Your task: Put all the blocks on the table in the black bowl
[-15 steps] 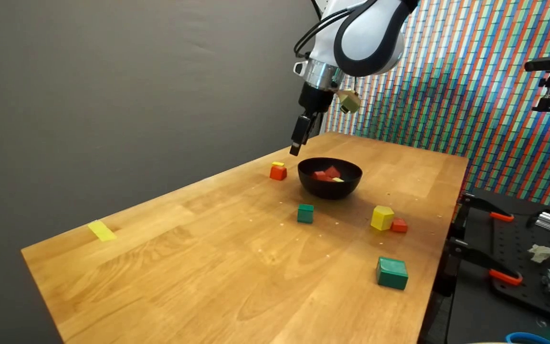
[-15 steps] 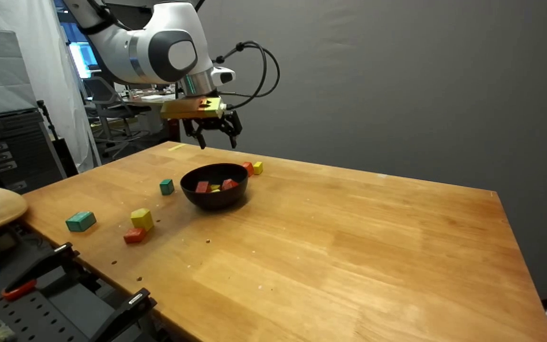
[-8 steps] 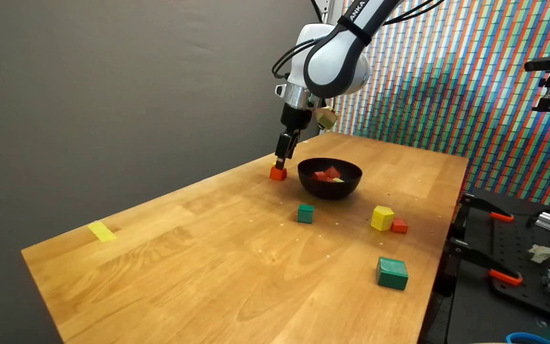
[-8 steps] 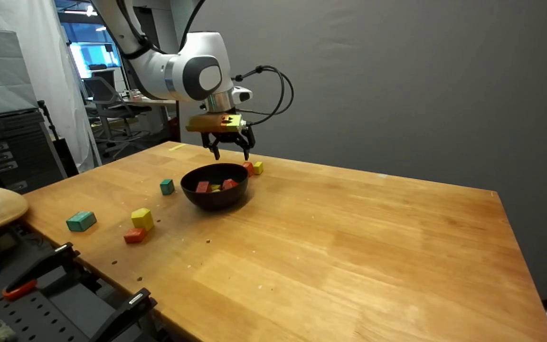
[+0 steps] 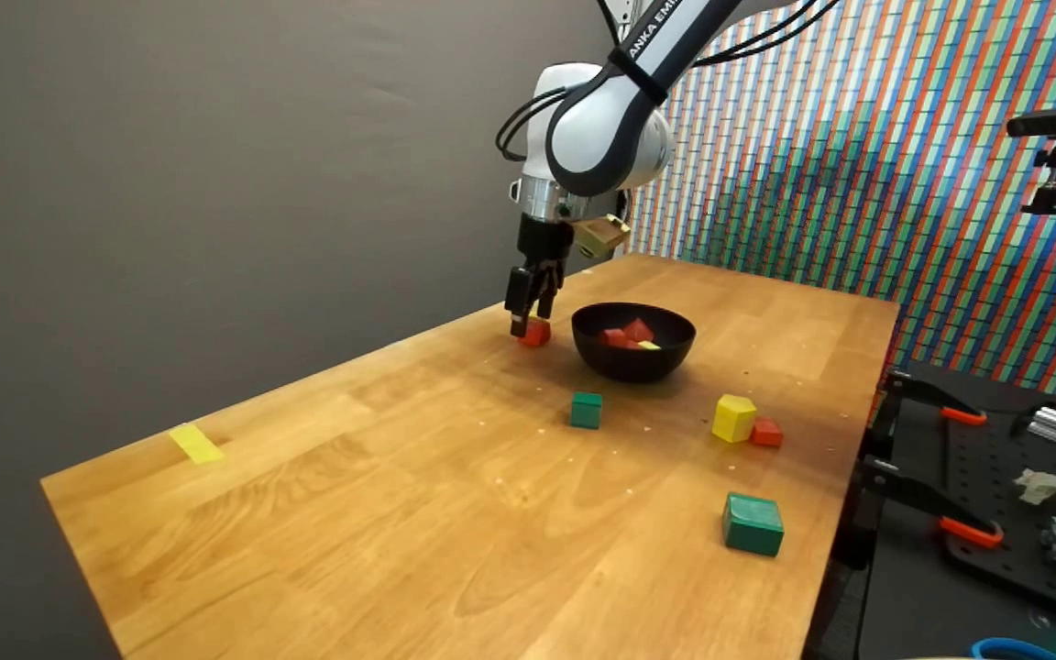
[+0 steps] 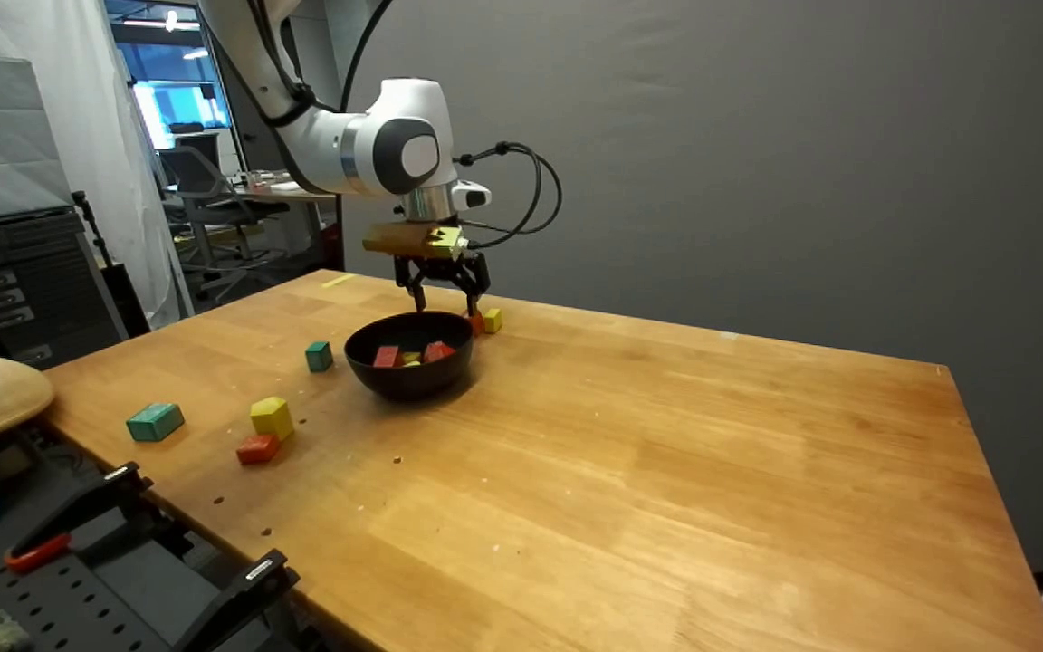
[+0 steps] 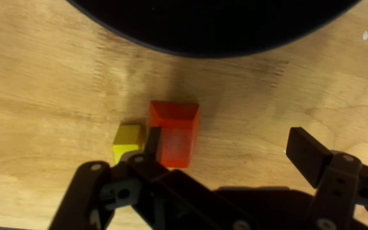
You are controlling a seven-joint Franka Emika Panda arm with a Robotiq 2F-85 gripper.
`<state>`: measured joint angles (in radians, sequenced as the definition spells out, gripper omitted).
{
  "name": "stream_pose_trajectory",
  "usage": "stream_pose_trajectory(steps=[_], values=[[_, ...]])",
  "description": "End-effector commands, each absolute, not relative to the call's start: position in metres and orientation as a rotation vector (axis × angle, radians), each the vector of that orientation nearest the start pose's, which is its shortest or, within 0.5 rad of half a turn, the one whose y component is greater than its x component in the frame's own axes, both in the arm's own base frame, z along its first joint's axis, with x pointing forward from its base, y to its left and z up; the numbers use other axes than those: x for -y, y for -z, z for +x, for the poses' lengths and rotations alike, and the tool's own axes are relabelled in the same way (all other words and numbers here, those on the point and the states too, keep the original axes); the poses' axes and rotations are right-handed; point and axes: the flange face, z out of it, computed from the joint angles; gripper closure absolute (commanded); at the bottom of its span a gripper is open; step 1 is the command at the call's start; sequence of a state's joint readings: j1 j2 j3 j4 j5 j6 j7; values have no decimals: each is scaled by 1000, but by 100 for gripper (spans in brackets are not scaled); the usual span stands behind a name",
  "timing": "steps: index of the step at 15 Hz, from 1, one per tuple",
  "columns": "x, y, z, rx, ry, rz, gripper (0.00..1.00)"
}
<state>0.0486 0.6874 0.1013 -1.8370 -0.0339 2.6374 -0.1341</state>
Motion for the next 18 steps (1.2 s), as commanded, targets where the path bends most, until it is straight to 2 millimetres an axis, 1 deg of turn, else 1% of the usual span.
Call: stream_pose_trajectory(steps=[1, 2, 4, 6, 8, 12, 13, 14, 15, 16, 18], values=[[-99, -164, 667, 331, 149, -3105, 0], [-97, -164, 669, 302, 139, -3115, 0], [-92, -171, 670, 239, 132, -3133, 0], [-85, -175, 667, 187, 112, -3140, 0], [-80, -167, 663, 123, 69, -3140, 0], [-85, -148, 656, 85, -31, -3139, 0], [-87, -145, 657, 78, -32, -3136, 25], [-90, -144, 657, 75, -32, -3136, 27], [-92, -143, 658, 78, -29, -3136, 34], [-94, -142, 660, 70, -19, -3134, 44], [-95, -143, 663, 57, 1, -3140, 60]])
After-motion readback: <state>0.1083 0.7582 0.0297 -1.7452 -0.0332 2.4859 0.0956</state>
